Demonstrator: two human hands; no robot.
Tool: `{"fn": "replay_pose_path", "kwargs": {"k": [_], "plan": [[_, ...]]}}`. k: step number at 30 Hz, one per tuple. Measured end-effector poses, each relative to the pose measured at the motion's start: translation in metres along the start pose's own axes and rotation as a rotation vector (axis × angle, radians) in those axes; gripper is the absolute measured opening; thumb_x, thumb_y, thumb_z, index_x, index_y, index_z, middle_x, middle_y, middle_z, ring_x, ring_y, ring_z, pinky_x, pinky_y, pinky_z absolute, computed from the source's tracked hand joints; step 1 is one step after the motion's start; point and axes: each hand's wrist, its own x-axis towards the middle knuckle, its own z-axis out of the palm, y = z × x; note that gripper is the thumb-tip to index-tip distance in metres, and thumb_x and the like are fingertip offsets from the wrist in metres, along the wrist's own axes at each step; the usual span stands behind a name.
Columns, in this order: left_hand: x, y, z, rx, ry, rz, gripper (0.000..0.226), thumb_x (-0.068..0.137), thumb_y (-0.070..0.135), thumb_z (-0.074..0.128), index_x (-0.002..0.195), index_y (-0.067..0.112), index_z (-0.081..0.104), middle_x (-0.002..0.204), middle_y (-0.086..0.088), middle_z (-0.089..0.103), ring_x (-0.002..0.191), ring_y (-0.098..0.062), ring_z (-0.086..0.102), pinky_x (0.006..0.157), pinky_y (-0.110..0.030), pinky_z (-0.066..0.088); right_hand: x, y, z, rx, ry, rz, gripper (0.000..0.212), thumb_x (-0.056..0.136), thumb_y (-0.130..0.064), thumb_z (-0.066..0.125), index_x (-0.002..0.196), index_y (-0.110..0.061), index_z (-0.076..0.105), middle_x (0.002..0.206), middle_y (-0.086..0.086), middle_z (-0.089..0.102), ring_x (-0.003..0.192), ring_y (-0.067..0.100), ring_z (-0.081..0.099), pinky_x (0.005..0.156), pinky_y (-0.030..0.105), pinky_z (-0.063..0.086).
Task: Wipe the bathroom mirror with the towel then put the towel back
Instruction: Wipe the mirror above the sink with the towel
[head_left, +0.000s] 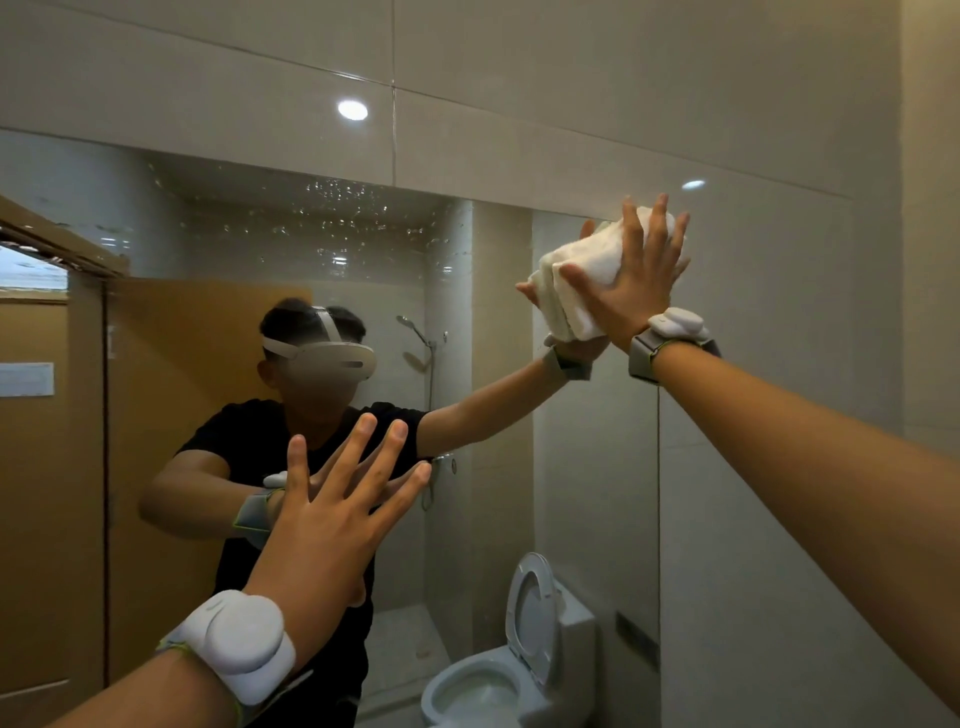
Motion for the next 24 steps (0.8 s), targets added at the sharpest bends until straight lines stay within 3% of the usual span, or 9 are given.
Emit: {"fn": "replay_pose_path", "kwargs": {"k": [3,5,7,10,13,17,19,22,24], "plan": [[-0.001,0.000,-0.004,0.001,-0.009,-0.004,0.155,0.052,0.070,0.087,0.153,0.041,-0.027,0.166,-0.006,-0.035,0.152,-0.040,-0.034,0.113,-0.082,-0.009,0.012,-0.007,0.007,0.104,0.007,0.144,0.078,0.104,-0.064,0.033,0.168,-0.026,0.013,0.177,0.002,0.000,0.164,0.030,-0.007,0.130,0.063,-0.003],[-0.002,0.000,-0.005,0.012,-0.015,-0.008,0.155,0.050,0.070,0.087,0.156,0.040,-0.022,0.168,-0.007,-0.032,0.153,-0.041,-0.032,0.113,-0.082,-0.007,0.017,-0.005,0.009,0.182,0.014,0.159,0.063,0.113,-0.045,0.035,0.168,-0.025,0.014,0.177,0.000,0.002,0.164,0.028,-0.009,0.129,0.063,-0.007],[-0.002,0.000,-0.007,0.038,-0.010,0.002,0.156,0.048,0.071,0.087,0.159,0.040,-0.018,0.169,-0.009,-0.032,0.154,-0.042,-0.030,0.113,-0.083,-0.005,0.015,-0.003,0.008,0.324,0.068,0.167,0.071,0.110,-0.048,0.043,0.168,-0.020,0.013,0.177,0.003,0.003,0.164,0.029,-0.007,0.128,0.063,-0.008],[-0.006,0.000,-0.011,0.011,-0.036,0.017,0.152,0.031,0.073,0.090,0.161,0.032,0.020,0.173,-0.012,0.007,0.158,-0.045,0.005,0.111,-0.085,0.014,0.004,-0.013,0.008,0.516,0.252,0.310,0.106,0.093,-0.061,0.066,0.167,-0.009,0.010,0.176,0.014,0.002,0.164,0.032,0.006,0.131,0.057,0.007],[-0.006,0.000,-0.015,-0.013,-0.032,0.015,0.144,0.051,0.067,0.088,0.161,0.042,-0.001,0.172,-0.007,-0.016,0.157,-0.042,-0.017,0.114,-0.084,-0.001,-0.005,-0.027,0.010,0.451,0.349,0.532,0.117,0.078,-0.075,0.073,0.161,-0.007,0.027,0.172,0.019,0.014,0.159,0.034,0.024,0.130,0.048,0.024],[-0.003,0.001,-0.008,0.006,-0.019,-0.001,0.145,0.075,0.063,0.078,0.138,0.043,-0.051,0.153,-0.005,-0.058,0.141,-0.039,-0.053,0.108,-0.079,-0.025,-0.003,-0.032,0.007,0.261,0.317,0.605,0.097,0.078,-0.083,0.065,0.141,-0.009,0.052,0.149,0.011,0.049,0.136,0.029,0.047,0.113,0.037,0.040],[-0.002,0.003,-0.010,-0.008,-0.034,-0.009,0.149,0.075,0.060,0.079,0.129,0.042,-0.059,0.149,-0.004,-0.062,0.136,-0.038,-0.058,0.106,-0.078,-0.028,0.004,-0.032,0.005,0.230,0.235,0.589,0.089,0.090,-0.072,0.060,0.151,-0.009,0.046,0.156,0.010,0.046,0.142,0.029,0.044,0.116,0.039,0.042],[-0.003,0.004,-0.010,-0.023,-0.032,-0.027,0.152,0.074,0.060,0.081,0.126,0.042,-0.061,0.147,-0.005,-0.064,0.134,-0.037,-0.061,0.104,-0.077,-0.031,0.012,-0.037,0.003,0.207,0.166,0.514,0.072,0.102,-0.042,0.055,0.161,-0.008,0.033,0.169,0.008,0.032,0.156,0.028,0.031,0.126,0.042,0.028],[-0.005,0.002,-0.009,-0.027,-0.015,-0.026,0.153,0.073,0.061,0.081,0.127,0.042,-0.061,0.147,-0.005,-0.064,0.132,-0.037,-0.062,0.105,-0.078,-0.030,0.011,-0.038,0.003,0.197,0.128,0.434,0.072,0.103,-0.034,0.052,0.165,-0.010,0.025,0.174,0.007,0.021,0.161,0.028,0.018,0.129,0.043,0.022]]}}
